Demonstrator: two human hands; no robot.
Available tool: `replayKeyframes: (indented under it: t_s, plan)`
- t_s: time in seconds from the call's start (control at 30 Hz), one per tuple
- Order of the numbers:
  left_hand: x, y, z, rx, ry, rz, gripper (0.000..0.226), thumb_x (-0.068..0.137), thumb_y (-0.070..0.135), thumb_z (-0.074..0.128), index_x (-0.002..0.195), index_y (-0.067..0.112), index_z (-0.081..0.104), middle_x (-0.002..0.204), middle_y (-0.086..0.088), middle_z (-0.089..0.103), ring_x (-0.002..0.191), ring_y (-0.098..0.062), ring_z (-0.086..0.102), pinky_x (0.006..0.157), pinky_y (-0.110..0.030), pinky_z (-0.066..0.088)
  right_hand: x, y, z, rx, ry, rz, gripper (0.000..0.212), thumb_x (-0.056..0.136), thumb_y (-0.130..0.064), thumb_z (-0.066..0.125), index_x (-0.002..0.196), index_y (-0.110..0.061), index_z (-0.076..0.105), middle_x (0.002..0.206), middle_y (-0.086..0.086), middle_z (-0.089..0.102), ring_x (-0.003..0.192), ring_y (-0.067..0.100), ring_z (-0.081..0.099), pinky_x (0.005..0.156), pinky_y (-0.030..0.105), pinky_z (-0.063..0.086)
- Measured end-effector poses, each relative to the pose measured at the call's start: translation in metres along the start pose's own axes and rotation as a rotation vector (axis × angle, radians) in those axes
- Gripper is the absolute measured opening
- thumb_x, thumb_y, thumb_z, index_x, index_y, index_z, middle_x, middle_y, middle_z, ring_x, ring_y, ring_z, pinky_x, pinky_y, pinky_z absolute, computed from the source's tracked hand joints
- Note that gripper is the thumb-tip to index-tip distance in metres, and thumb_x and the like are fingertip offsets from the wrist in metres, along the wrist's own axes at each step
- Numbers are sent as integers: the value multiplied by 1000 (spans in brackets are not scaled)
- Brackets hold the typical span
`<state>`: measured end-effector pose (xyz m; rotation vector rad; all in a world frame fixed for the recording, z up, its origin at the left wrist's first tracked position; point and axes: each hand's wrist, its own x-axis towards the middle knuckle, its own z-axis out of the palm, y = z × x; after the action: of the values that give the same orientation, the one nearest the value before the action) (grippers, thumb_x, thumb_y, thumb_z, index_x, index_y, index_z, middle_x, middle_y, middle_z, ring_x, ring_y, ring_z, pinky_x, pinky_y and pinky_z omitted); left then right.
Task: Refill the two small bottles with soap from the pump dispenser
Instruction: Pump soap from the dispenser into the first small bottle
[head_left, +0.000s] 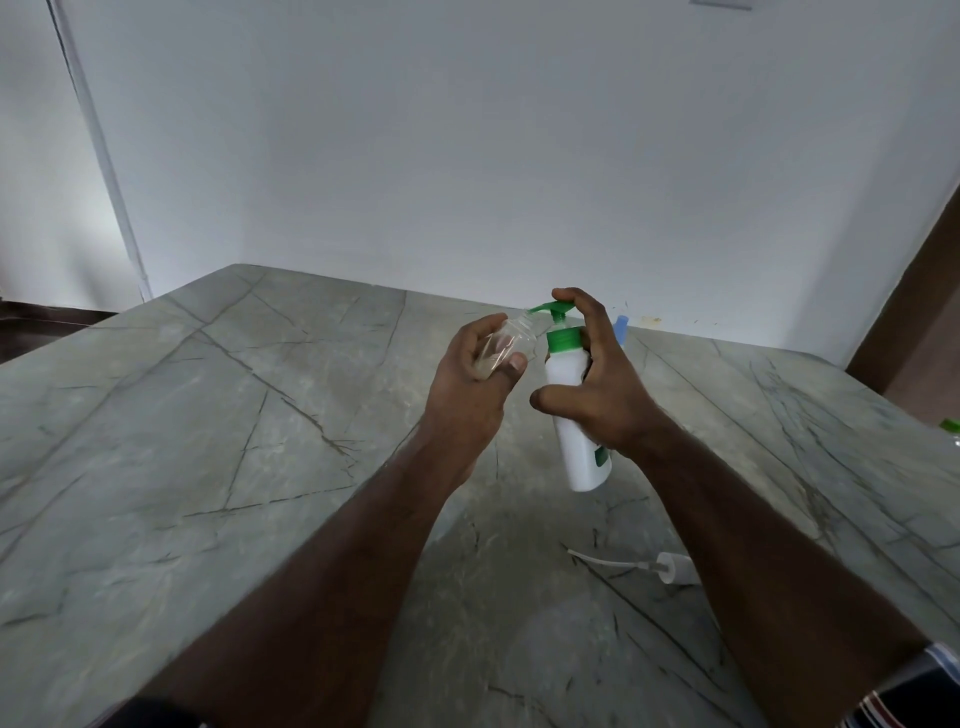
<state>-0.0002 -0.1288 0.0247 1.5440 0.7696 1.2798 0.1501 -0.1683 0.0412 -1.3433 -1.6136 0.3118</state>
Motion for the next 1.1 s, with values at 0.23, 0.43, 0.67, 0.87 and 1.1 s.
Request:
replayKeyframes:
  t_s: [0.23, 0.43, 0.67, 0.87, 1.1]
  plan:
    - [1, -1, 1, -2, 9, -11, 45, 96, 19, 64, 138, 27, 49, 134, 6, 56, 120, -11, 56, 101, -32, 51, 0, -1, -2, -11, -15, 8, 98, 65, 1, 78, 140, -35, 26, 114, -26, 44, 85, -10, 55, 61, 8, 49]
    - [0, 0, 1, 1, -3, -2, 46, 96, 17, 64, 138, 27, 49, 133, 8, 56, 117, -9, 55, 87, -15, 49, -1, -5, -2, -2, 28, 7, 90, 56, -15, 75, 133, -35, 32, 115, -11, 50, 85, 15, 60, 65, 23, 53]
    - [1, 0, 2, 4, 8, -18, 47, 96, 20, 64, 140, 26, 48, 136, 7, 56, 121, -11, 55, 103, -36, 51, 0, -5, 0, 14, 6, 14, 98, 63, -5, 78, 140, -37, 26, 116, -16, 47, 85, 5, 58, 62, 10, 50]
    - [2, -1, 2, 1, 12, -21, 46, 96, 22, 65, 138, 29, 48, 134, 9, 55, 119, -9, 54, 102, -35, 51, -2, -10, 0, 26, 0, 13, 98, 58, -14, 74, 139, -38, 26, 119, -8, 48, 86, 10, 59, 61, 11, 50]
    - [2, -3, 3, 9, 0, -12, 46, 96, 22, 65, 138, 29, 49, 129, 13, 56, 118, -7, 55, 100, -31, 51, -1, -7, -3, 8, 36, 11, 89, 58, -9, 78, 130, -36, 34, 111, -21, 50, 80, 1, 60, 61, 15, 51]
